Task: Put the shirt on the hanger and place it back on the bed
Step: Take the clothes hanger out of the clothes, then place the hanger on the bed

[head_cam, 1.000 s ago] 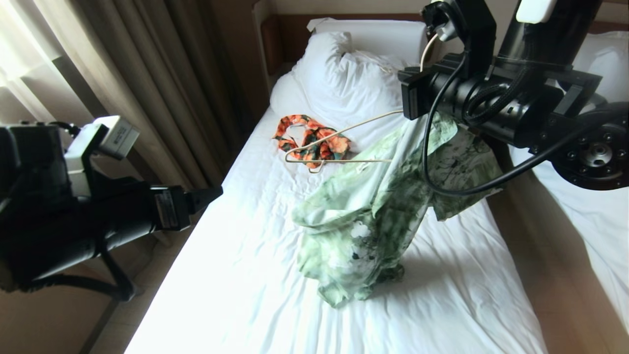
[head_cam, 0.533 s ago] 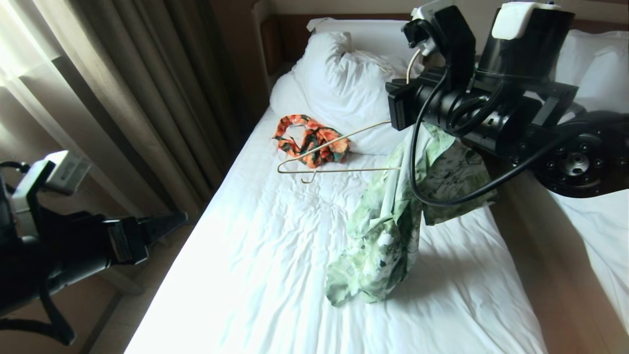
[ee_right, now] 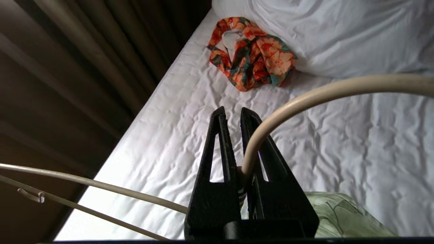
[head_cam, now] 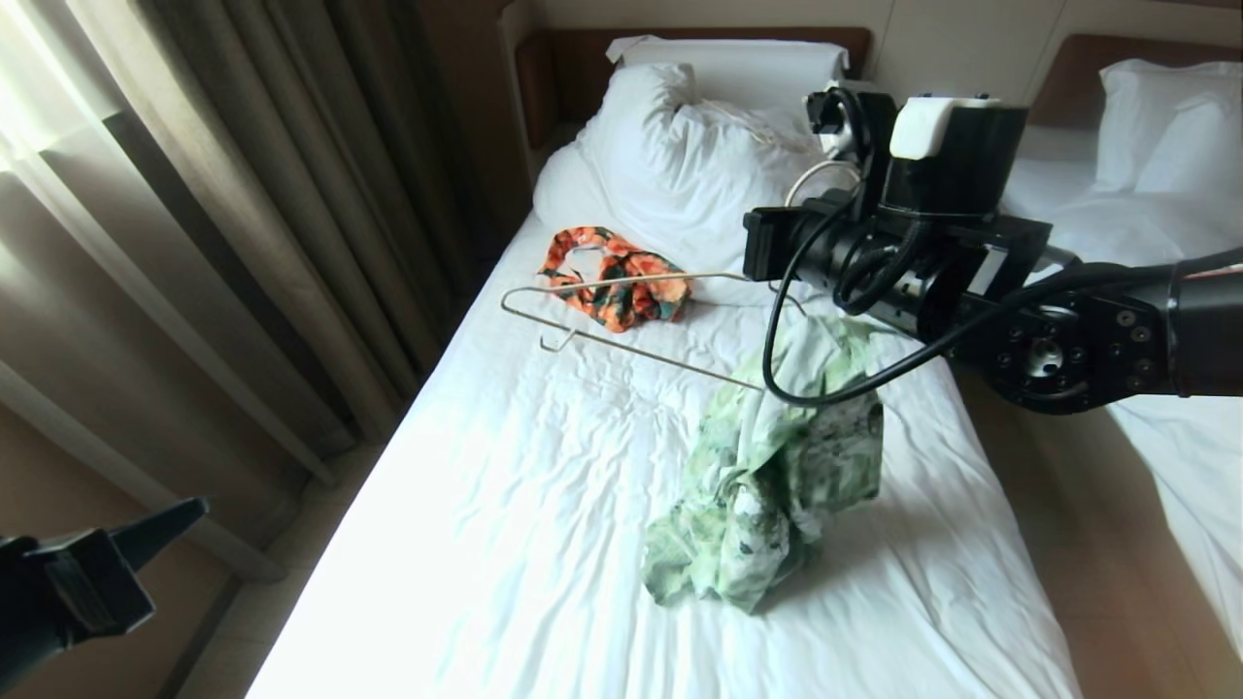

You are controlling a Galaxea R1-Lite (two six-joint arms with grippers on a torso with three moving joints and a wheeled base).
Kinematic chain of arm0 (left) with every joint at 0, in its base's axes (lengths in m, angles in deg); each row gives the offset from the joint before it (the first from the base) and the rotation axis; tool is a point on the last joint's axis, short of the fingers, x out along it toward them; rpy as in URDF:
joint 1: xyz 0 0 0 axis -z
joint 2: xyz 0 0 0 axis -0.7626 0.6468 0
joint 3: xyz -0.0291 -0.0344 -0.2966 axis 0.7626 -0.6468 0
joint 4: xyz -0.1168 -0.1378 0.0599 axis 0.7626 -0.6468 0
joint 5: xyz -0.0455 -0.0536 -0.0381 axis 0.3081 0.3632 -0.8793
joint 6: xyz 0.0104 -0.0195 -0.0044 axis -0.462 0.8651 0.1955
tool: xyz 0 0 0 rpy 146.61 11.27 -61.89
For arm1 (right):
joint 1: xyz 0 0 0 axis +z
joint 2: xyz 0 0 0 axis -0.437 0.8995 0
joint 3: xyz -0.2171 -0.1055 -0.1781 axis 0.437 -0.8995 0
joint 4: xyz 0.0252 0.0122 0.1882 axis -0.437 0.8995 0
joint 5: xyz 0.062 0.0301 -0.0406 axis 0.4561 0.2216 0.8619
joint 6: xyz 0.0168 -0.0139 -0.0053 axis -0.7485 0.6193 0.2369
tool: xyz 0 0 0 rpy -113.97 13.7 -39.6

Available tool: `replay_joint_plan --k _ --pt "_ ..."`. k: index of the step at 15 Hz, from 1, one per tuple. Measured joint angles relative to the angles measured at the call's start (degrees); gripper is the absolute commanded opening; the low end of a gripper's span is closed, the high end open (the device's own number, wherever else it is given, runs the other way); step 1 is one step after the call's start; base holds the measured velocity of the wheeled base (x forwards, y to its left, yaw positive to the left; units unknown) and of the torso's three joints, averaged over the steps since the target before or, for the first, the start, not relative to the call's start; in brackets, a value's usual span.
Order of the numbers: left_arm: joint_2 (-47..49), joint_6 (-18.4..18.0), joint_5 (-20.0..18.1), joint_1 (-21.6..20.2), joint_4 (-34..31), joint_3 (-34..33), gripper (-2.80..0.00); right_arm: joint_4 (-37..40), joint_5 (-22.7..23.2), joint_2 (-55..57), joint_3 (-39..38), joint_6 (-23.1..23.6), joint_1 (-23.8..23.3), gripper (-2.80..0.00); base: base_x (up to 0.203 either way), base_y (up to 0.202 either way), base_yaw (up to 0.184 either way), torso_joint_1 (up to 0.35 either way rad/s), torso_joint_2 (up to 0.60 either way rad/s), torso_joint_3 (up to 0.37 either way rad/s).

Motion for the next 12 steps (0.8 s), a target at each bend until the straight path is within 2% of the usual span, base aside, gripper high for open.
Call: replay_joint_plan --k 2,3,4,5,6,8,10,12 --pt "-3.2 0.8 -0.1 -0.5 -0.5 -0.8 -2.80 1.7 -1.7 1.0 -1.5 -9.3 -0.3 -2.80 0.000 0.000 0.000 0.000 0.00 0.000" --pt "-4.6 0.8 0.4 -0.6 -1.0 -1.2 -2.80 2.1 -1.9 1.3 -2.8 -11.8 -0.2 -2.80 0.000 0.000 0.000 0.000 0.00 0.000" --pt "-5.9 0.7 1.4 -0.9 -1.8 -1.2 -2.80 2.6 -2.0 1.4 -4.3 -12.1 -0.1 -2.80 0.000 0.000 0.000 0.000 0.00 0.000" --pt "-7.2 0.6 2.3 -1.0 -3.1 -1.1 -2.80 4.6 -2.5 1.6 -5.4 -9.8 0.1 -2.80 0.000 0.000 0.000 0.000 0.00 0.000" --pt "-8.7 0.6 2.3 -1.1 -5.0 -0.9 -2.80 7.8 -3.4 1.7 -6.1 -5.7 0.1 -2.80 0.000 0.000 0.000 0.000 0.00 0.000" --pt "-12.0 0.5 1.3 -1.1 -9.6 -0.8 -2.80 14.3 -4.6 2.5 -6.9 1.7 -0.2 -2.80 0.000 0.000 0.000 0.000 0.00 0.000" --pt "-13.9 0.5 1.6 -1.0 -12.4 -0.7 -2.80 14.8 -4.6 4.7 -7.1 6.3 -1.1 -2.80 0.000 0.000 0.000 0.000 0.00 0.000" --pt "-14.9 0.4 3.0 -1.1 -12.6 0.9 -2.80 14.2 -4.6 8.2 -7.2 8.3 -1.9 -2.80 0.000 0.000 0.000 0.000 0.00 0.000"
